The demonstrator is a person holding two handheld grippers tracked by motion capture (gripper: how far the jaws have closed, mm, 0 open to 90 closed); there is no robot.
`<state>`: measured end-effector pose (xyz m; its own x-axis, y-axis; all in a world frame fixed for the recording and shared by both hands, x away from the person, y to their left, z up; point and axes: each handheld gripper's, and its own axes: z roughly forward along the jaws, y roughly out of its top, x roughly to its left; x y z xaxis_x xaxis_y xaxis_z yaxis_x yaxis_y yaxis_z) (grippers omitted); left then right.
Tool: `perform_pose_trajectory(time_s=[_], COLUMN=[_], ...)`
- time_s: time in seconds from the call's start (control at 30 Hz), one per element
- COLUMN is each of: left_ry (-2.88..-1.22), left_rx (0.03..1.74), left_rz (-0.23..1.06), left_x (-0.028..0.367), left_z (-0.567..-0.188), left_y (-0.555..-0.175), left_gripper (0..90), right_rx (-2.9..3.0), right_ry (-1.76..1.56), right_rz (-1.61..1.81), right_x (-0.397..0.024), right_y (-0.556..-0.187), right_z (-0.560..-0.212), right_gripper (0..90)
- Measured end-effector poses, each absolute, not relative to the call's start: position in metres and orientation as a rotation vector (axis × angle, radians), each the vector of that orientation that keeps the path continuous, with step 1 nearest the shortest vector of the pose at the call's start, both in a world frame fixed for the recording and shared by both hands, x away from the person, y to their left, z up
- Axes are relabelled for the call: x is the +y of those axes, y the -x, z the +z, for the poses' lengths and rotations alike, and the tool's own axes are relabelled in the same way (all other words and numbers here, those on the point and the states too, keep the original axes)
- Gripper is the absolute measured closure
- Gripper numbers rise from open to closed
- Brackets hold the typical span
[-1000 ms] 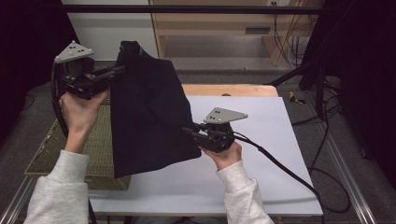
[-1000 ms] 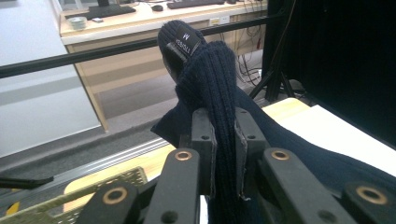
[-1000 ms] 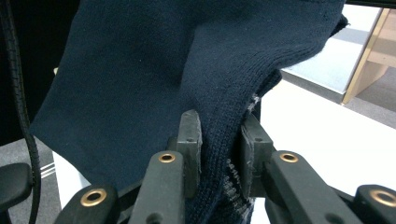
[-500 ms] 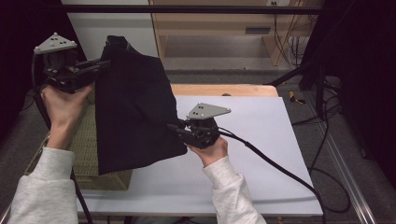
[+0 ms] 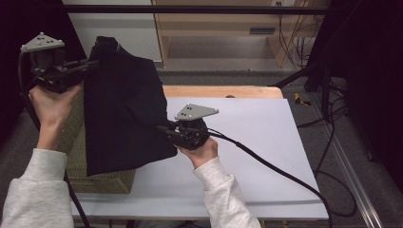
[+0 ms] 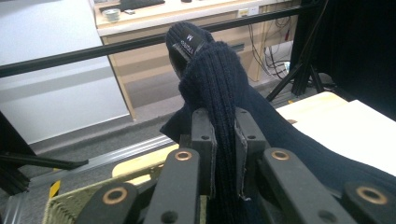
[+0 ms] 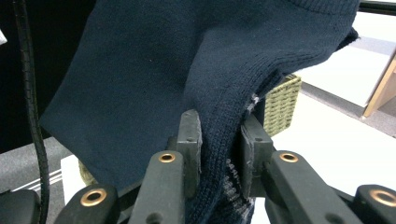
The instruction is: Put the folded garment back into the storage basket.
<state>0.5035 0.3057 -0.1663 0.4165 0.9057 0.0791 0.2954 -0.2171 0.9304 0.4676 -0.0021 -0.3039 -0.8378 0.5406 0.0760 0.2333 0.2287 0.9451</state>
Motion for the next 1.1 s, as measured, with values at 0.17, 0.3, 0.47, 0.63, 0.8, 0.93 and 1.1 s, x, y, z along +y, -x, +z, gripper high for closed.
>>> perform_pose_trajectory(time_s=[0.17,0.3,0.47,0.63,0.8,0.93,1.1], left_ry=[-1.728,-1.724,-1.716,-1.701,-1.695,-1.689,-1.682], left_rx=[1.058,1.068,1.091,1.113,1.133,1.147,1.161], left_rz=[0.828,0.833,0.839,0.84,0.843,0.851,0.854], left_x=[0.317,0.327,0.338,0.35,0.361,0.37,0.382], left_z=[-0.165,-0.165,-0.167,-0.169,-0.17,-0.172,-0.173], left_y=[-0.503,-0.504,-0.505,-0.507,-0.509,-0.509,-0.509], left_gripper=[81.4,81.4,81.4,81.4,81.4,81.4,81.4], right_rx=[2.241,2.244,2.245,2.252,2.269,2.275,2.287], right_ry=[-0.706,-0.703,-0.698,-0.688,-0.673,-0.672,-0.656], right_rz=[1.652,1.664,1.67,1.669,1.667,1.674,1.682], right_x=[0.01,0.018,0.031,0.043,0.059,0.066,0.08], right_y=[-0.467,-0.468,-0.47,-0.471,-0.472,-0.473,-0.473], right_z=[-0.302,-0.302,-0.303,-0.303,-0.302,-0.302,-0.302], right_gripper=[74.3,74.3,74.3,74.3,74.3,74.3,74.3])
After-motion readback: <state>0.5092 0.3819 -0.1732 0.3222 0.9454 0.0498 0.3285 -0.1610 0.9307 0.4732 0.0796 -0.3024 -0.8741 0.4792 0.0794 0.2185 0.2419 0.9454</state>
